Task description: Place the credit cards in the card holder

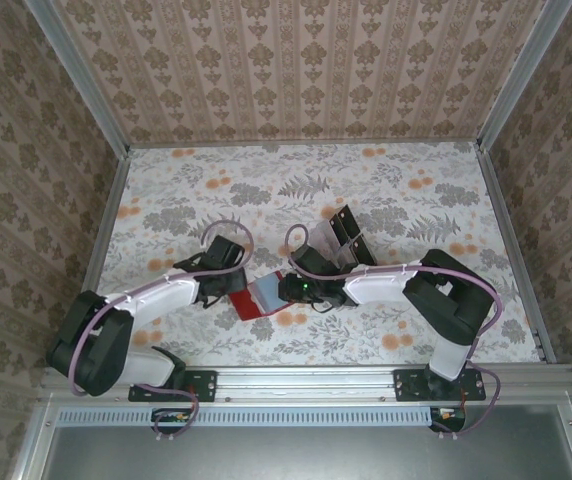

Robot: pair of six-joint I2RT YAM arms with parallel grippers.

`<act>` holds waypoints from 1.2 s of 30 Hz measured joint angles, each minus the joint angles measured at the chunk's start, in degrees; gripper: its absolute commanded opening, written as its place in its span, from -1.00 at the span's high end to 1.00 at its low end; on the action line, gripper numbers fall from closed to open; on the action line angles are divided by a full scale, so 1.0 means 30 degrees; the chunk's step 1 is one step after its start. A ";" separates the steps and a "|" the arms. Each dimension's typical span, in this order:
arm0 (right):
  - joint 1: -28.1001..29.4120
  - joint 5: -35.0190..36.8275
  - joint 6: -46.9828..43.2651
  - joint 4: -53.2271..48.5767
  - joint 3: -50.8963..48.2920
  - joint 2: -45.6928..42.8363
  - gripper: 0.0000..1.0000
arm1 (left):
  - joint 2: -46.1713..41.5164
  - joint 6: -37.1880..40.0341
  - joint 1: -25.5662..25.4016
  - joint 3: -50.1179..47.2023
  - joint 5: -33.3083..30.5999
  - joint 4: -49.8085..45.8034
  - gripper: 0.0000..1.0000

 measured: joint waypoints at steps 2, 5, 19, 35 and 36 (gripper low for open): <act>0.0044 0.0117 0.0364 0.0248 -0.0160 -0.0015 0.44 | -0.0474 0.0284 0.0000 0.0554 0.0146 -0.0197 -0.16; 0.0146 0.0364 0.0991 0.0641 -0.0335 -0.0015 0.44 | -0.1785 0.0423 -0.0058 0.0823 0.0474 -0.0321 -0.20; 0.0794 0.1676 0.4466 0.2987 -0.1333 0.0051 0.47 | -0.5027 -0.3628 -0.3184 -0.2127 0.2288 0.1377 -0.23; 0.1370 0.2681 0.6674 0.4248 -0.1734 0.0204 0.50 | -0.3155 -0.4080 -0.1778 -0.4328 0.1749 0.4954 -0.23; 0.1421 0.2703 0.6703 0.4262 -0.1734 0.0204 0.50 | -0.3082 -0.3854 -0.1479 -0.4328 0.1756 0.5136 -0.22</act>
